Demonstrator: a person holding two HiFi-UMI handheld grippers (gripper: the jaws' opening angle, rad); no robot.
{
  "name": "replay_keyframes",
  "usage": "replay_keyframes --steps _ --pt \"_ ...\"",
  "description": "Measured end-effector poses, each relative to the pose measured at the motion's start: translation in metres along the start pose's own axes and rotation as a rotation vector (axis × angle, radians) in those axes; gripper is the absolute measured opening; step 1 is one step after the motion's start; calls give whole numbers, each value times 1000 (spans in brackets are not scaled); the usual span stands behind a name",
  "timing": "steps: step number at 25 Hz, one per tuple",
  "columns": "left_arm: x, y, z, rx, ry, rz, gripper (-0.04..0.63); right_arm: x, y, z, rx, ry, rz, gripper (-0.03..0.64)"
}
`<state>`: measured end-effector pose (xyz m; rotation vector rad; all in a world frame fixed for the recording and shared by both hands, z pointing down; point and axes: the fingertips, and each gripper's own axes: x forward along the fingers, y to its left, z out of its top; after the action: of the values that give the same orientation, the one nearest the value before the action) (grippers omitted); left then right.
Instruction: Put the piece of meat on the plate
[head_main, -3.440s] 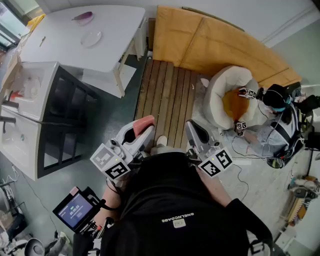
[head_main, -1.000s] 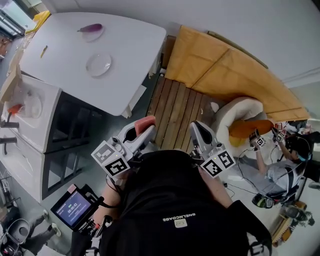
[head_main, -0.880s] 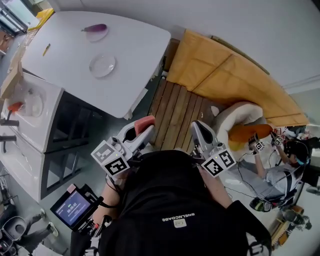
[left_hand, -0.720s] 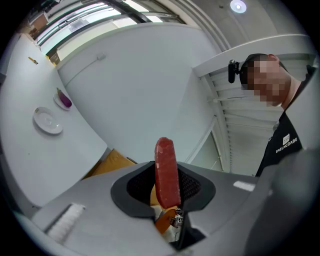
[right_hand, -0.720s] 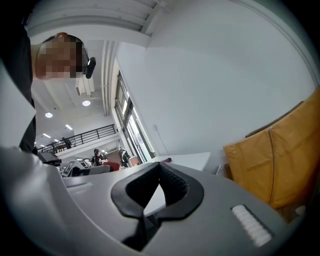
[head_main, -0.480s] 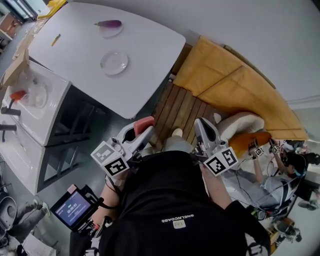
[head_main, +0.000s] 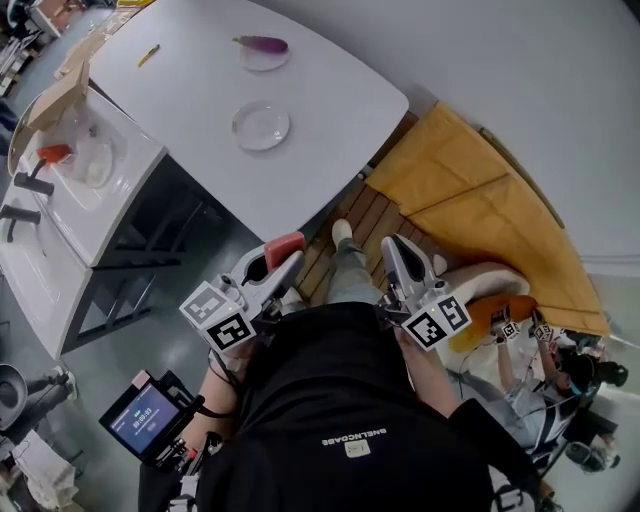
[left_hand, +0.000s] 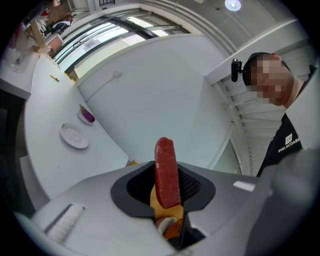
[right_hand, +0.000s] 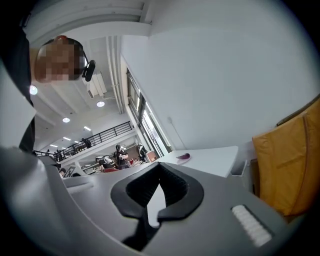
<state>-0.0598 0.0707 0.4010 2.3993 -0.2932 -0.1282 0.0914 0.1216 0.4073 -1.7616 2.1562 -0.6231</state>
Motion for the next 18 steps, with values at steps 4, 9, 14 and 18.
replay_keyframes --steps 4,9,14,18 --pt "1 13 12 4 -26 56 109 25 -1 8 -2 24 54 5" --pt "5 33 35 -7 -84 139 109 63 -9 20 -9 67 123 5" --pt "10 54 54 -11 -128 209 109 97 -10 33 -21 107 192 5" --pt "17 68 79 -13 -160 273 109 125 -3 50 -29 147 258 5"
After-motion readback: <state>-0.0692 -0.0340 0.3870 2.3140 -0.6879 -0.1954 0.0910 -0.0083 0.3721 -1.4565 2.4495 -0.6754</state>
